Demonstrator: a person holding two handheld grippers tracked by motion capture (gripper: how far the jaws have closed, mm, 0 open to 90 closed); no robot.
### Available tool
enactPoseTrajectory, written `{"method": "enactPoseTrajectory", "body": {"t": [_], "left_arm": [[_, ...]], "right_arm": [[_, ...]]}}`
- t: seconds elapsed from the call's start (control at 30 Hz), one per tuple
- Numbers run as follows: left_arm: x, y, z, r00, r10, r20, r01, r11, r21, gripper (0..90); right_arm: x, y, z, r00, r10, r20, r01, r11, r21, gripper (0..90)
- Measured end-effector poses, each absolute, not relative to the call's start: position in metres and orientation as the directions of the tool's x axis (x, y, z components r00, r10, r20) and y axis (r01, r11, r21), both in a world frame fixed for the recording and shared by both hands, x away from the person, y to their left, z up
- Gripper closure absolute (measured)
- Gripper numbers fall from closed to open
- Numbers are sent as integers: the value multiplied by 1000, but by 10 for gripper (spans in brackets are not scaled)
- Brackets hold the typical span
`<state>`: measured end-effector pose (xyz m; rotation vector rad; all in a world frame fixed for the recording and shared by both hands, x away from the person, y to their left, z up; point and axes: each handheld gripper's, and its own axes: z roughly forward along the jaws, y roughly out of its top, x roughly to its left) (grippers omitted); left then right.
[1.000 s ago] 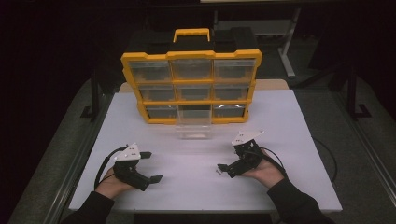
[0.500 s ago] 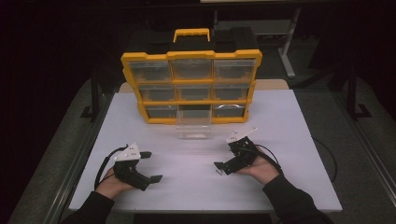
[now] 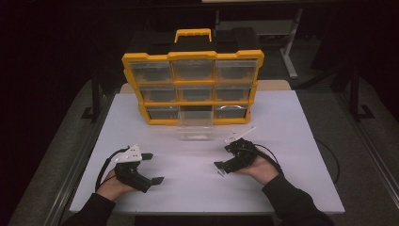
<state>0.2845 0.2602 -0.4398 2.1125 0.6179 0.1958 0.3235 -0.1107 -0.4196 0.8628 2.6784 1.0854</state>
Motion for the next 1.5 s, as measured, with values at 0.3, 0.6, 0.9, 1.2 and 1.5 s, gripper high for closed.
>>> {"method": "enactPoseTrajectory", "body": {"t": [0.3,0.6,0.9,1.2,1.5], "left_arm": [[285,260,-440,863,497,-90,356,-472,807,0],[285,260,-440,863,497,-91,356,-470,808,0],[285,260,-440,861,501,-91,358,-469,807,0],[285,259,-440,859,503,-94,362,-468,806,0],[285,259,-440,859,503,-93,362,-469,805,0]], "right_arm": [[324,-110,-421,-818,562,119,495,583,645,415],[324,-109,-423,-827,548,129,500,609,616,582],[324,-106,-427,-830,542,128,505,635,585,685],[323,-101,-432,-834,535,138,513,658,551,766],[323,-99,-435,-834,537,129,514,669,537,797]]}}
